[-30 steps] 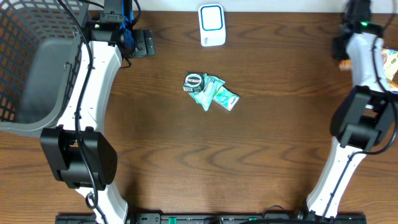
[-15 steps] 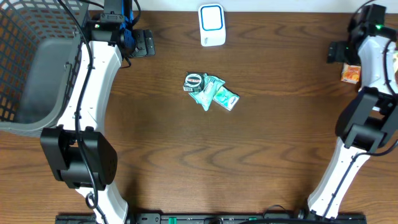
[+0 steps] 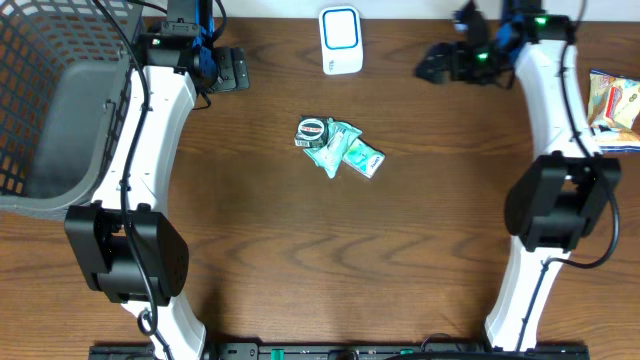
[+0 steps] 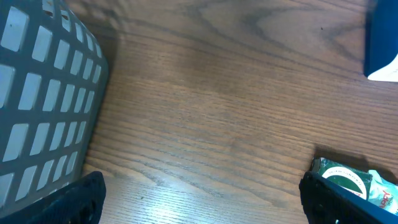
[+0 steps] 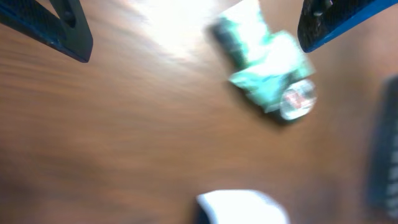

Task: Scan the item barcode
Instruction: 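Move the right gripper back over the item pile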

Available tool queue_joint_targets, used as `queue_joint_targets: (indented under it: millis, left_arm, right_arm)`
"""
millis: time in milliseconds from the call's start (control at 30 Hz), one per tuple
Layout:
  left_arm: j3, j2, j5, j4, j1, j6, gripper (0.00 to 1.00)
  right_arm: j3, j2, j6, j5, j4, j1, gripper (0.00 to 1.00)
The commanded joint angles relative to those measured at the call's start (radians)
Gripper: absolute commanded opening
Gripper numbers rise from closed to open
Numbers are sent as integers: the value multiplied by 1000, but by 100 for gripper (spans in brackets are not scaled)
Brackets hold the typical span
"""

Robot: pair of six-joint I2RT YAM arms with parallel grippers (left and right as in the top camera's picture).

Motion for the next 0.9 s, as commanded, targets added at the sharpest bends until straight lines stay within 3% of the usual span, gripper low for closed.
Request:
queue_joint_targets:
  millis: [0, 300, 433, 567, 633, 800, 867]
  left_arm:
    - [12, -21, -9, -3, 0, -16, 98]
    - [12, -21, -9, -3, 0, -16, 98]
    - [12, -21, -9, -3, 0, -16, 98]
    - [12, -21, -9, -3, 0, -16, 98]
    - [12, -21, -9, -3, 0, -16, 98]
    - [12, -21, -9, -3, 0, -16, 98]
    - [12, -21, -9, -3, 0, -16, 98]
  right_arm:
    - [5, -4, 10, -193, -22, 71, 99]
    - [5, -1, 11, -130, -11, 262, 99]
    - [5, 0, 61, 115, -8, 328, 99]
    - [5, 4, 302, 557, -17, 380, 99]
    - [3, 11, 399, 683, -18, 397, 99]
    - [0, 39, 415, 661, -7, 410, 99]
    - [-1, 55, 414, 629, -12, 410, 86]
